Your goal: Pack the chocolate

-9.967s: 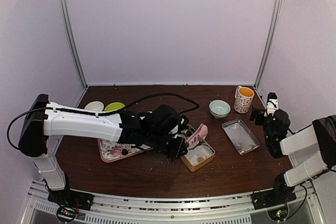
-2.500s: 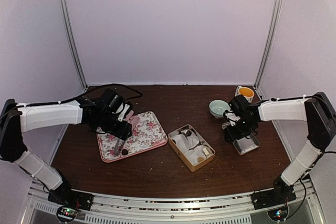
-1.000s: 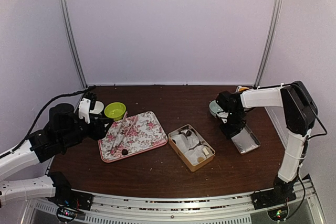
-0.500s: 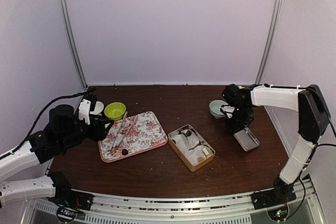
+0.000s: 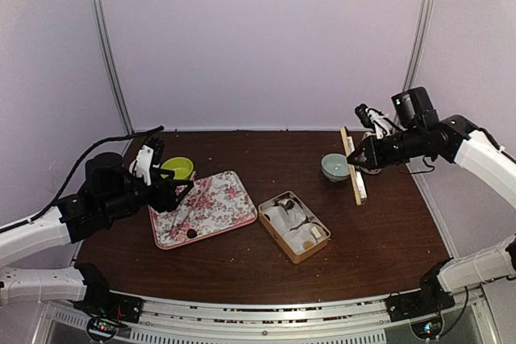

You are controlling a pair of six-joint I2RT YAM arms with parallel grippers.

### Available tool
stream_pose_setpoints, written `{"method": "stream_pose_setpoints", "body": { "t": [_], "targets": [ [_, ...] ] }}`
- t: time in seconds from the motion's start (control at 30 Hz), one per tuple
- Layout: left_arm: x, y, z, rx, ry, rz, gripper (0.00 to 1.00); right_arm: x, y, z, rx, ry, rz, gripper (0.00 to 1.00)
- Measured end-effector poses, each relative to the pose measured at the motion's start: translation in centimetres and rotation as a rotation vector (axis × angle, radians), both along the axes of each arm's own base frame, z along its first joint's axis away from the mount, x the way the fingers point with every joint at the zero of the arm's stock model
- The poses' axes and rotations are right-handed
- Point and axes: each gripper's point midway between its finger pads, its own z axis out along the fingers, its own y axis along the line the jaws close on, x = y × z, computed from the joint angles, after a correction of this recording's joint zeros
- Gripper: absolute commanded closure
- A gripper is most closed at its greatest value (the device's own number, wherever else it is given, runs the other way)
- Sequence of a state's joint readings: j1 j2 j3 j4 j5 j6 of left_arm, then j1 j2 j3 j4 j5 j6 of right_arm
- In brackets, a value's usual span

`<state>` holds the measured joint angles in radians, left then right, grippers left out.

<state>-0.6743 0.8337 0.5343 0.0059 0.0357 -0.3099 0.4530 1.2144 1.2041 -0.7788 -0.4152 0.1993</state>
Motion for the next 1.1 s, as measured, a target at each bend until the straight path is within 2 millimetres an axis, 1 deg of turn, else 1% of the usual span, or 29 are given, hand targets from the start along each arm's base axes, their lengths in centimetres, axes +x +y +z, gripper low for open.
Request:
{"method": "stream_pose_setpoints", "body": {
  "t": [0.1,0.17,0.2,0.23,0.3,0.33,0.37,0.47,0.5,0.57,0.63,0.67,0.77,0.83,0.97,1.1],
  "targets": [
    [0.2,-1.7,1.0,-0.069,0.004,-0.056,0.27,-1.0,3.2,6.8,0.292,-0.157,0.102,1.00],
    [0.3,-2.9,2.0,-0.119,0.010,-0.098,0.28,-1.9,4.6,10.5,0.451,-0.241,0.166,1.00],
    [0.3,-3.6,2.9,-0.158,0.020,-0.127,0.28,-2.5,5.3,12.7,0.542,-0.290,0.203,1.00],
    [0.3,-4.3,3.7,-0.192,0.027,-0.152,0.29,-3.0,5.8,14.3,0.606,-0.327,0.234,1.00],
    [0.2,-5.7,6.0,-0.279,0.036,-0.212,0.28,-3.9,6.6,18.3,0.740,-0.403,0.304,1.00],
    [0.0,-6.3,7.4,-0.325,0.032,-0.244,0.28,-4.3,6.8,19.7,0.790,-0.428,0.332,1.00],
    [-0.2,-6.8,8.8,-0.379,0.034,-0.274,0.28,-5.0,7.1,21.9,0.857,-0.461,0.378,1.00],
    [-1.0,-7.8,13.3,-0.547,0.029,-0.364,0.29,-6.8,7.6,27.2,1.034,-0.532,0.486,1.00],
    [-1.2,-8.0,14.4,-0.593,0.030,-0.389,0.30,-7.4,7.8,28.5,1.084,-0.547,0.525,1.00],
    [-1.6,-8.5,16.9,-0.705,0.053,-0.452,0.31,-9.3,8.1,31.4,1.200,-0.579,0.619,1.00],
    [-1.8,-9.2,19.0,-0.803,0.074,-0.511,0.29,-10.8,8.4,32.9,1.274,-0.585,0.694,1.00],
    [-2.0,-9.4,19.6,-0.839,0.086,-0.532,0.28,-11.6,8.6,33.5,1.307,-0.588,0.733,1.00],
    [-2.5,-9.8,20.8,-0.925,0.130,-0.583,0.26,-13.4,9.4,34.3,1.343,-0.586,0.798,1.00],
    [-3.1,-9.7,21.8,-0.971,0.141,-0.618,0.24,-14.3,9.9,34.3,1.346,-0.592,0.821,1.00],
    [-4.7,-9.0,24.7,-1.060,0.112,-0.697,0.23,-15.1,10.7,34.2,1.338,-0.607,0.842,1.00],
    [-5.9,-8.7,26.0,-1.098,0.101,-0.744,0.24,-15.1,11.2,34.4,1.335,-0.623,0.849,1.00]
  ]
}}
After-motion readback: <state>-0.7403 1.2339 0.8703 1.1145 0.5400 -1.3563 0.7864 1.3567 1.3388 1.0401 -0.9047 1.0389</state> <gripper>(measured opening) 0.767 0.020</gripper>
